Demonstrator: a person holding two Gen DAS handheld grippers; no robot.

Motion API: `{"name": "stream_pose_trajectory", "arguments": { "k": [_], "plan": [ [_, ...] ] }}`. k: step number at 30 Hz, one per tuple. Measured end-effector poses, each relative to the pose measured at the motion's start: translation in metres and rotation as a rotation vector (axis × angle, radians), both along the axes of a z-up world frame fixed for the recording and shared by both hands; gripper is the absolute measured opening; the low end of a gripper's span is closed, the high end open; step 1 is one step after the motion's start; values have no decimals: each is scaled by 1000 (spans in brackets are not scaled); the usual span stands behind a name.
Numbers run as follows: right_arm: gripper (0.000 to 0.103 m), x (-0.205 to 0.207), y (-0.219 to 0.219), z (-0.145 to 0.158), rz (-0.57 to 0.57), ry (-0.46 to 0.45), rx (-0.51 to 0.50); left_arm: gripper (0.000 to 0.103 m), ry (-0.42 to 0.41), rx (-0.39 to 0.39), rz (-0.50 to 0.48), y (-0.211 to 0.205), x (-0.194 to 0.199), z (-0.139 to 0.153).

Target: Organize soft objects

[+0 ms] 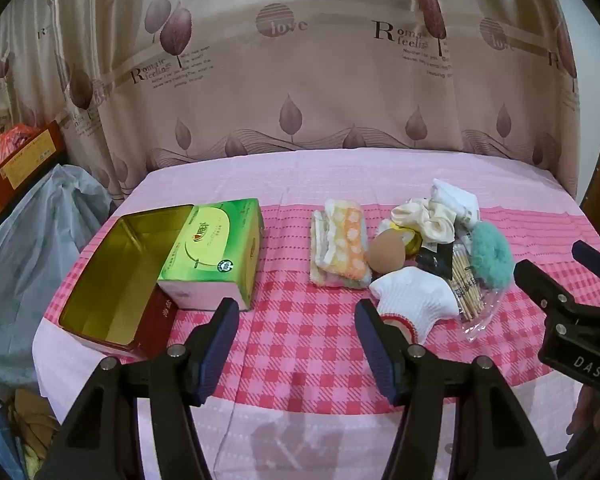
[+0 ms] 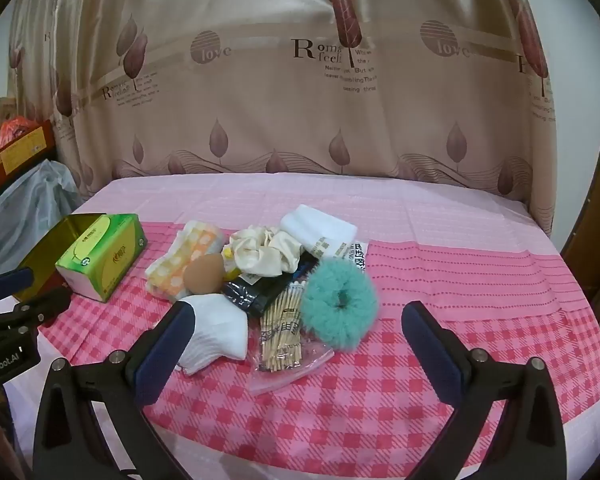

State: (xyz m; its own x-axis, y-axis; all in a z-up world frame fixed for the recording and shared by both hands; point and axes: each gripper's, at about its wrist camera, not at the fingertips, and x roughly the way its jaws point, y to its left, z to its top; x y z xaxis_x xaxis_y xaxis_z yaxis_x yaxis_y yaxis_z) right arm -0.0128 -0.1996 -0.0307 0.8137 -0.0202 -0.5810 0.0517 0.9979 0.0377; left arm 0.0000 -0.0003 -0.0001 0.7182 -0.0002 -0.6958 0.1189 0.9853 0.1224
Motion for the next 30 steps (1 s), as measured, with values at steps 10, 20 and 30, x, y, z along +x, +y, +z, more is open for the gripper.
{"name": "stream_pose_trajectory", "arguments": {
  "k": [10, 20, 30],
  "plan": [
    [102, 0, 0, -1, 1, -4, 2, 62, 6, -6, 10, 5, 4, -1],
    [102, 0, 0, 0, -1, -3, 0, 62, 5, -7, 23, 7, 2, -4],
    [102, 1, -2, -1, -4, -3, -2, 62, 17, -10, 26, 8, 4, -7]
  ]
}}
